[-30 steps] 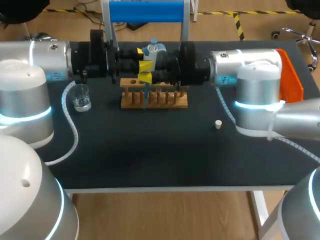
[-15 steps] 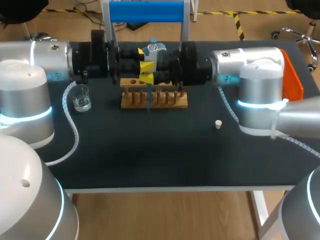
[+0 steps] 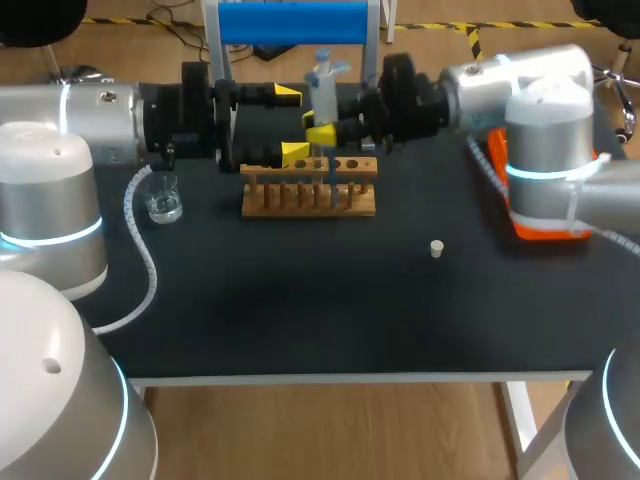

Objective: Invert the test tube, pick up the pipette, mount the tip to pipette, aspirate from beaker and dispense into the tube, eject the tip, return the pipette, and cap with the stopper.

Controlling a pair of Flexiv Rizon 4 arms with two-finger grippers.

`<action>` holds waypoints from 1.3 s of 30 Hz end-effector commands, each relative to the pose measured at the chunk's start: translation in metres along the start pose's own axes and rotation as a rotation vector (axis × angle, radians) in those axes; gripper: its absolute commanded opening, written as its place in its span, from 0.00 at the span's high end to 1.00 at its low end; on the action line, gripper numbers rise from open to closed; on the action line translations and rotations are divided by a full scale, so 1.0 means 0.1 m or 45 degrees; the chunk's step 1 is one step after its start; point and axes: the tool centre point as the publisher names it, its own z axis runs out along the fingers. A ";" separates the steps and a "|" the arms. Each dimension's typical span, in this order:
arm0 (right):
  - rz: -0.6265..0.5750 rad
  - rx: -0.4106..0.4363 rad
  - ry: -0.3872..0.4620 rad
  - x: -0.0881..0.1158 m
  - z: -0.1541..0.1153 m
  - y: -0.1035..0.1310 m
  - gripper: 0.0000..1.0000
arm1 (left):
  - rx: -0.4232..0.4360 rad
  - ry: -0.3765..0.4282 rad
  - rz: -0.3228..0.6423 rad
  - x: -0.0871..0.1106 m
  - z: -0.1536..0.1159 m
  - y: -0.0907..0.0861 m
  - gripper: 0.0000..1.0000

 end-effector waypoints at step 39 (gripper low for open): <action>-0.021 -0.017 0.005 -0.63 -2.87 0.12 1.00 | 0.002 -0.006 0.002 0.01 0.00 0.00 0.00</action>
